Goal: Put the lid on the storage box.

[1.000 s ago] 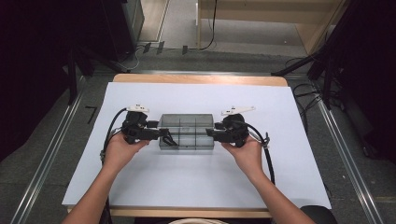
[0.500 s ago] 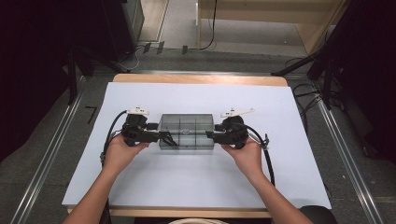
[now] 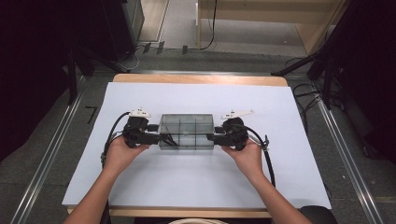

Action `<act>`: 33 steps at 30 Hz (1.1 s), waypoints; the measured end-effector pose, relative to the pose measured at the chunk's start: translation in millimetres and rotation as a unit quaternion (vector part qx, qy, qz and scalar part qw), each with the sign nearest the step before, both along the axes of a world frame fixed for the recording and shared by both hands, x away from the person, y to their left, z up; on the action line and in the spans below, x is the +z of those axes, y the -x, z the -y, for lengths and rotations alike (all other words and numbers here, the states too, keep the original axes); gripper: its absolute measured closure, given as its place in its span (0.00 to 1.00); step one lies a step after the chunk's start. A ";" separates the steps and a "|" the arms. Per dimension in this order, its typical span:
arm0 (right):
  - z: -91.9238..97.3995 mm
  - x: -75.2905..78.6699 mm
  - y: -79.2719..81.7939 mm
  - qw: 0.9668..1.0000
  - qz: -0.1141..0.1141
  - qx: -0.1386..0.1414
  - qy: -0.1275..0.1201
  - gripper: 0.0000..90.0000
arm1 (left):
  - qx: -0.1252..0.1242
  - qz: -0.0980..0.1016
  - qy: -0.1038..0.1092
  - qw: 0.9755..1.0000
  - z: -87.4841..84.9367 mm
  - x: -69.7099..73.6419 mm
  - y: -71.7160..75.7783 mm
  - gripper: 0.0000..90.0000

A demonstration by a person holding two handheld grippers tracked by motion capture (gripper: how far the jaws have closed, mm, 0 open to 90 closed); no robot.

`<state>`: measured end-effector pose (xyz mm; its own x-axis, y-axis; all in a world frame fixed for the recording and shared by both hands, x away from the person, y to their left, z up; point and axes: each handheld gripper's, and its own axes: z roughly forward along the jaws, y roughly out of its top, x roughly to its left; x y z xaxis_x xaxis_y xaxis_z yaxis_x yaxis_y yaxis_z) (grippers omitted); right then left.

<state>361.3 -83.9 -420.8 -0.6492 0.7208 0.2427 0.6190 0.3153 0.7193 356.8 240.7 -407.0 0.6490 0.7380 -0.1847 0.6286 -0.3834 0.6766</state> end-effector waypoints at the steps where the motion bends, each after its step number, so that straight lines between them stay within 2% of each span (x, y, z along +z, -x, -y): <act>1: 0.0 -0.3 0.0 1.000 0.000 0.000 0.000 0.60 | -0.001 0.001 -0.002 1.000 0.3 -0.5 -0.1 0.45; 9: -0.8 -4.2 -0.8 1.000 -0.005 0.006 0.003 0.59 | -0.004 -0.001 0.002 1.000 -1.0 -6.5 -0.1 0.43; 18: -1.8 -7.2 1.0 1.000 -0.007 0.009 0.010 0.60 | -0.010 0.000 -0.005 1.000 -0.7 -11.9 -0.4 0.42; 22: -2.6 -9.1 1.3 1.000 -0.008 0.011 0.017 0.60 | -0.008 -0.003 -0.016 1.000 -0.6 -15.6 -1.1 0.43; 33: -3.4 -13.2 3.1 1.000 -0.011 0.012 0.025 0.59 | -0.011 -0.006 -0.017 1.000 -1.6 -18.7 1.6 0.43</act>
<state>358.2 -80.4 -434.0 -0.6617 0.7161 0.2220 0.6264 0.3653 0.6886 355.3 242.3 -425.7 0.6630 0.7296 -0.1677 0.6283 -0.4205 0.6545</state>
